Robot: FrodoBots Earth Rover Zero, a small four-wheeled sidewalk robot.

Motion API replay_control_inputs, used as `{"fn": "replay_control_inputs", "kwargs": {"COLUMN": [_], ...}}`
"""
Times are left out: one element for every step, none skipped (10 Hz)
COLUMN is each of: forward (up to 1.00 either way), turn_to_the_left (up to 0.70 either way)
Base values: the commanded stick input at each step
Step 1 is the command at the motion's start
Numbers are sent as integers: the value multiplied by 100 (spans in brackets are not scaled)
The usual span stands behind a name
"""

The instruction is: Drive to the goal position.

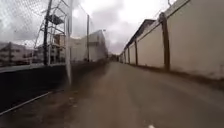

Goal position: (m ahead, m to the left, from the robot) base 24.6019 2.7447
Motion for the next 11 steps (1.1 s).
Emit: {"fn": "replay_control_inputs", "kwargs": {"forward": [70,70,70,70,70,70,70,70,70,70,70], "turn_to_the_left": [0,0,0,0,0,0,0,0,0,0,0]}}
